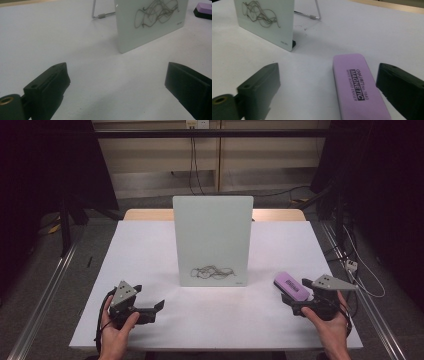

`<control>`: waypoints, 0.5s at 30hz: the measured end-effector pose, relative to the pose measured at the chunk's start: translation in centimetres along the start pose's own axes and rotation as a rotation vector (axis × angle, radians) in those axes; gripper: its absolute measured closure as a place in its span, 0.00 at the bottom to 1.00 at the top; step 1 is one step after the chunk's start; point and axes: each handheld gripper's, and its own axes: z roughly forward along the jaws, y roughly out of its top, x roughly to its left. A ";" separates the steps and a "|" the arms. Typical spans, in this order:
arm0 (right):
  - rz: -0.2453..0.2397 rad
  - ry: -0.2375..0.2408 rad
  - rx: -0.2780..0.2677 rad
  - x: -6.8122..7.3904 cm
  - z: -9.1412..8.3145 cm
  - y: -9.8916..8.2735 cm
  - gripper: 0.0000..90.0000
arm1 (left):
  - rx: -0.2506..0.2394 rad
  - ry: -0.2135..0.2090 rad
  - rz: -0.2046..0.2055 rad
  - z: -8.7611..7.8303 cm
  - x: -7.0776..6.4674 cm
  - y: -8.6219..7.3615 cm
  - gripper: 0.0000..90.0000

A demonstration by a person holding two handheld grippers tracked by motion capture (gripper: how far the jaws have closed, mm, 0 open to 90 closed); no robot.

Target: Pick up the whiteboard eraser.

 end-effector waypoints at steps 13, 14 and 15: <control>-0.034 0.075 0.174 -2.2 1.2 2.3 0.18 | 0.010 0.005 -0.004 0.3 0.2 0.0 0.06; -0.042 0.087 0.193 -2.2 1.5 2.5 0.16 | 0.010 0.006 -0.002 0.3 0.2 0.0 0.06; -0.043 0.081 0.207 -2.2 1.7 2.7 0.12 | 0.011 0.006 -0.001 0.4 0.2 0.0 0.06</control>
